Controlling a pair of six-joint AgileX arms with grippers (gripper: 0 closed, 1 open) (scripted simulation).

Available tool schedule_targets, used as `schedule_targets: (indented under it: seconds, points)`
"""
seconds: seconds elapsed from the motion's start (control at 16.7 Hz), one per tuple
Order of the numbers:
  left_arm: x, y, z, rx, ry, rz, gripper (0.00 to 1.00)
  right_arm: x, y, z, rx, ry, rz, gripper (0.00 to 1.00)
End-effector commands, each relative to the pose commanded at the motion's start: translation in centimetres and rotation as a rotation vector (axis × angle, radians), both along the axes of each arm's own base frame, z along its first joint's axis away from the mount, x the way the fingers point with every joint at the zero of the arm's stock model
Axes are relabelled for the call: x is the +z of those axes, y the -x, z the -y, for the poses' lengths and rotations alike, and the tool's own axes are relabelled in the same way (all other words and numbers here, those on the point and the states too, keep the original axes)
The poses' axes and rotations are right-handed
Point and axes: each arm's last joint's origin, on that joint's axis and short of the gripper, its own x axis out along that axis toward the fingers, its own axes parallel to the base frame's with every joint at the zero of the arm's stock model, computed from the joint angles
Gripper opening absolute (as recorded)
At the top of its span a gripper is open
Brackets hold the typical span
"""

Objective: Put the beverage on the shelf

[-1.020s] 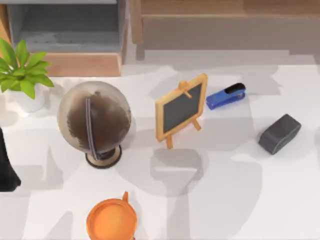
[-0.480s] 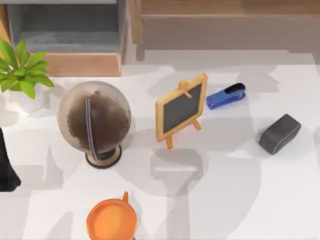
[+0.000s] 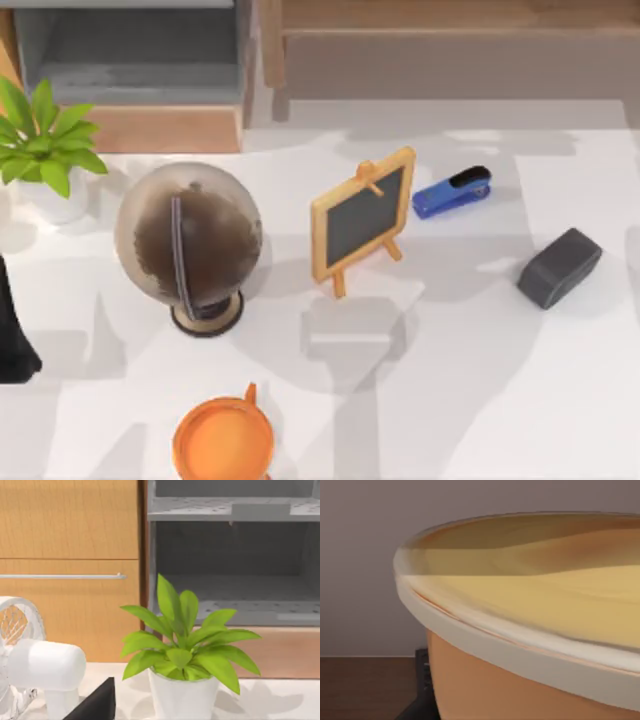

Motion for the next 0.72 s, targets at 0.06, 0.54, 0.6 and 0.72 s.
schedule_targets:
  seconds: [0.06,0.54,0.6,0.72]
  points:
    - [0.00,0.00,0.00,0.000,0.000,0.000,1.00,-0.02,-0.04,-0.02,0.000,0.000,0.001,0.00]
    - [0.00,0.00,0.00,0.000,0.000,0.000,1.00,-0.02,-0.04,-0.02,0.000,0.000,0.001,0.38]
    - [0.00,0.00,0.00,0.000,0.000,0.000,1.00,-0.02,-0.04,-0.02,0.000,0.000,0.001,0.45]
    - [0.00,0.00,0.00,0.000,0.000,0.000,1.00,-0.02,-0.04,-0.02,0.000,0.000,0.001,0.60]
